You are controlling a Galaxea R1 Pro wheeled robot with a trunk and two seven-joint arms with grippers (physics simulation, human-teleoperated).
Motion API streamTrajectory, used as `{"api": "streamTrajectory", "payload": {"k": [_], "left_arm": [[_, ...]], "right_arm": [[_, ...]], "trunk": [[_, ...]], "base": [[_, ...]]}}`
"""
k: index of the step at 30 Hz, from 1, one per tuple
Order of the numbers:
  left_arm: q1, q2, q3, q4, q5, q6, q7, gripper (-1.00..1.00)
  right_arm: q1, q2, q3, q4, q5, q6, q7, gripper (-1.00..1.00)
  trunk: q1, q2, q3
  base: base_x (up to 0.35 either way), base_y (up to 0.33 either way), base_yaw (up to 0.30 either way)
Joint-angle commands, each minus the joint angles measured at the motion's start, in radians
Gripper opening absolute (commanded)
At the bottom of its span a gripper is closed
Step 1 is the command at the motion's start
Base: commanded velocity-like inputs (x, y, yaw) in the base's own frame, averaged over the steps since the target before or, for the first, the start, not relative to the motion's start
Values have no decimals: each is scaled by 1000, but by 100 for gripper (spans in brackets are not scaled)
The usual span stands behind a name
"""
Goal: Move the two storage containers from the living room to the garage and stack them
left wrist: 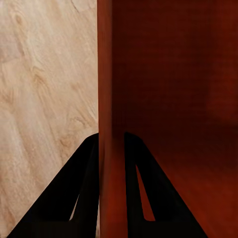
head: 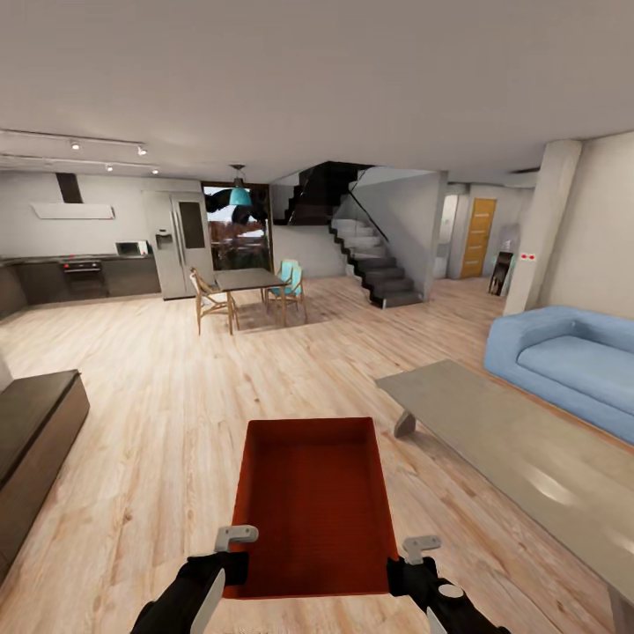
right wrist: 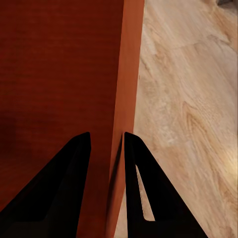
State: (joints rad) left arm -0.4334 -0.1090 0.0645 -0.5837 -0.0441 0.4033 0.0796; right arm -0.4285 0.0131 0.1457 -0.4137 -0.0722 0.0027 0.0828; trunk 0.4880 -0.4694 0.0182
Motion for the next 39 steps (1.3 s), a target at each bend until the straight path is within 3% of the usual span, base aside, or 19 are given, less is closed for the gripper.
{"api": "streamTrajectory", "payload": {"k": [1, 7, 39], "left_arm": [[-1, -6, 5, -4, -6, 2, 5, -100], [-1, -5, 5, -4, -7, 2, 5, -100], [-1, -6, 5, -4, -7, 2, 5, -100]], "right_arm": [[0, 10, 15, 4, -9, 0, 2, -100], [0, 10, 15, 4, -9, -2, 3, -100], [0, 10, 14, 3, -9, -4, 2, -100]], "trunk": [[0, -1, 0], [0, -1, 0], [0, -1, 0]], "base": [[0, 0, 291], [0, 0, 189], [0, 0, 2]]}}
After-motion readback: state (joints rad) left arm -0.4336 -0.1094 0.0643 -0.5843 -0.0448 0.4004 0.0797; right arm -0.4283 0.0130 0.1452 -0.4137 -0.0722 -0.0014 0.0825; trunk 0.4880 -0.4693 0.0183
